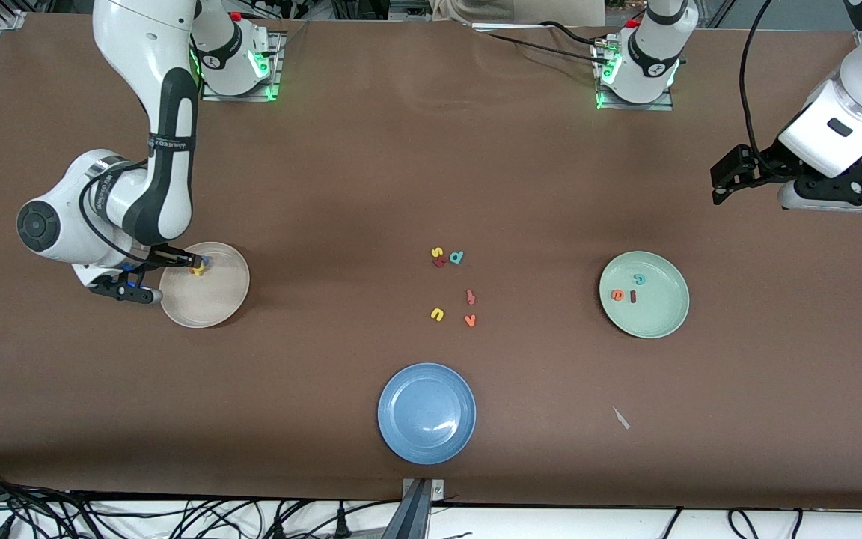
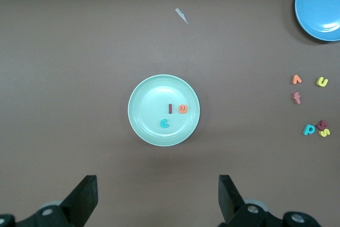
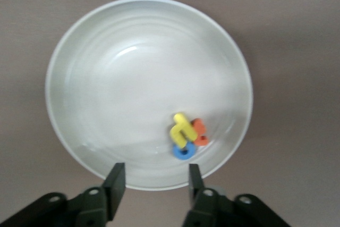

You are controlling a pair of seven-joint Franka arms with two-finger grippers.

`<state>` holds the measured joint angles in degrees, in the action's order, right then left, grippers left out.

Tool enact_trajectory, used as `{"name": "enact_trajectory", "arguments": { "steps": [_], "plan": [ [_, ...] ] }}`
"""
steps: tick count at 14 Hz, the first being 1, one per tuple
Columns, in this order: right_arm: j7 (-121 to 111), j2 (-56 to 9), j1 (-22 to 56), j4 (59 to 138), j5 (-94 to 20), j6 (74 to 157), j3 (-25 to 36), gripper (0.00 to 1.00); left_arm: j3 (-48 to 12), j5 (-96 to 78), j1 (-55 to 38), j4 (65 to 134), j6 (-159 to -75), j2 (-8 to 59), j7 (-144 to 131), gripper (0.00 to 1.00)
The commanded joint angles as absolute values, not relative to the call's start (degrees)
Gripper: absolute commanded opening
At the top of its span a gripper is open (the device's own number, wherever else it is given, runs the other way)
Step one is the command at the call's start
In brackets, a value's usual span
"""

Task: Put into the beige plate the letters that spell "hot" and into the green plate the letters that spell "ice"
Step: 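Lower yellow n onto the beige plate and open the right gripper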

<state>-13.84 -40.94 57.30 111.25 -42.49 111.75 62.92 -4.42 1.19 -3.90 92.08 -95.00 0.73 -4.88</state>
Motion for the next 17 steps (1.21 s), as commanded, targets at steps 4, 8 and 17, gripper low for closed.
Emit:
{"name": "enact_trajectory", "arguments": {
  "steps": [4,8,17],
  "plan": [
    [-7.12,-40.87,57.39,103.28,-42.36,102.84,63.19,1.00,-4.13,-0.44,-4.13,91.67,-94.39,0.88,-4.57,1.00],
    [-4.58,-40.87,57.39,97.92,-41.06,97.92,63.37,1.00,-4.13,-0.44,-3.87,91.58,-94.39,0.88,-4.57,1.00],
    [-0.61,-24.45,31.69,92.81,-17.90,95.62,33.03,1.00,-3.96,-0.44,-3.69,91.58,-94.39,0.88,-4.48,1.00]
  ]
}}
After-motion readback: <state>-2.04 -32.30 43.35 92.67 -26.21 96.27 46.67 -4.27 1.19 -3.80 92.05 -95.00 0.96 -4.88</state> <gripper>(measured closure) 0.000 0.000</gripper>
